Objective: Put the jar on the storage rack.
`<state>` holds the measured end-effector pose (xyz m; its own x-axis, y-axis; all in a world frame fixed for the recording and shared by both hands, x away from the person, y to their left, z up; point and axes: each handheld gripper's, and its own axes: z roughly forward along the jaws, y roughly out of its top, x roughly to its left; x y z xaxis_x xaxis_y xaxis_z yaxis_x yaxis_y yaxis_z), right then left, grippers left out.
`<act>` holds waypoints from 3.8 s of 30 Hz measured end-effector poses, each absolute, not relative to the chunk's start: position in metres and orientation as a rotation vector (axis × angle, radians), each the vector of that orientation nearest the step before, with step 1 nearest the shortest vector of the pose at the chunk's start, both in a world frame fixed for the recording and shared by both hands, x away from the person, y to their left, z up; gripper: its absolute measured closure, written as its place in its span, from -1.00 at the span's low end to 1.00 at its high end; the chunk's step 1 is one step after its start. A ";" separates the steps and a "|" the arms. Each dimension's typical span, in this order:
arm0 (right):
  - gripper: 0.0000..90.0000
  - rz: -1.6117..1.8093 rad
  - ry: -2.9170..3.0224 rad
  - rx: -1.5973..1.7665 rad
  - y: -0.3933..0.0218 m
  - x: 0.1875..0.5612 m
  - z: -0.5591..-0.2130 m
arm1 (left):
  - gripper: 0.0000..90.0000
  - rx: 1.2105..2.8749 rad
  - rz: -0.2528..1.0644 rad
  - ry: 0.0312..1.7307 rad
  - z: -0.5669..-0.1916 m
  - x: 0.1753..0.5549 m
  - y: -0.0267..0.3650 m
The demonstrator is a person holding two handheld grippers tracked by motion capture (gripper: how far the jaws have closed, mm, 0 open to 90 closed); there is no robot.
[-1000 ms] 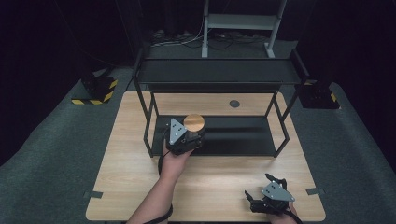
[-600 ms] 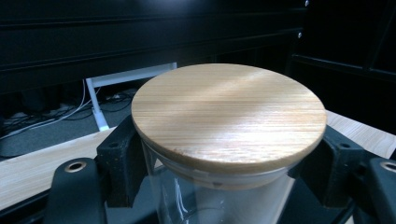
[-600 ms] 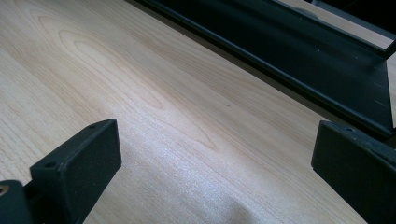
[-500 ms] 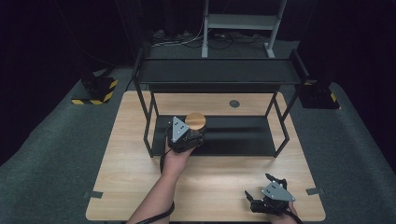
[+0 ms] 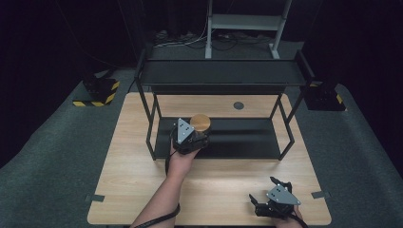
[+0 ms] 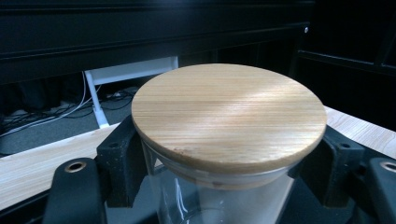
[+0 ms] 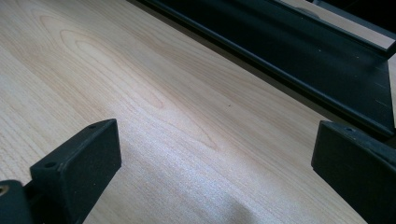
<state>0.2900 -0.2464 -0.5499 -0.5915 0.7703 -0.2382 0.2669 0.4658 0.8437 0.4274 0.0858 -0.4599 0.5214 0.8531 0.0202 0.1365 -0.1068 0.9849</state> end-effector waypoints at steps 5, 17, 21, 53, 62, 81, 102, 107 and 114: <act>-0.99 1.058 2.101 0.857 -0.246 0.290 -0.550 | -0.41 1.582 0.758 0.872 -0.462 0.430 0.084; -0.99 1.061 2.100 0.858 -0.246 0.290 -0.550 | -0.41 1.590 0.762 0.870 -0.465 0.437 0.080; -0.99 1.062 2.099 0.857 -0.247 0.290 -0.550 | -0.41 1.589 0.763 0.875 -0.466 0.439 0.078; -0.99 1.067 2.099 0.859 -0.247 0.290 -0.550 | -0.41 1.615 0.748 0.909 -0.484 0.453 0.070; -0.99 1.067 2.099 0.858 -0.247 0.290 -0.550 | -0.41 1.613 0.744 0.919 -0.486 0.456 0.069; -0.99 1.058 2.104 0.854 -0.246 0.290 -0.550 | -0.41 1.619 0.740 0.930 -0.492 0.457 0.068; -0.99 1.063 2.103 0.855 -0.246 0.290 -0.550 | -0.41 1.625 0.733 0.940 -0.496 0.460 0.065; -0.99 1.063 2.102 0.856 -0.247 0.290 -0.550 | -0.41 1.624 0.728 0.944 -0.496 0.460 0.066; -0.99 1.065 2.101 0.857 -0.247 0.290 -0.550 | -0.42 1.630 0.724 0.945 -0.497 0.461 0.066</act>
<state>0.2900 -0.2467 -0.5498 -0.5941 0.7691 -0.2354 0.2651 0.4636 0.8455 0.4611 0.0664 -0.4966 0.5016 0.8650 -0.0073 0.2185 -0.1185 0.9686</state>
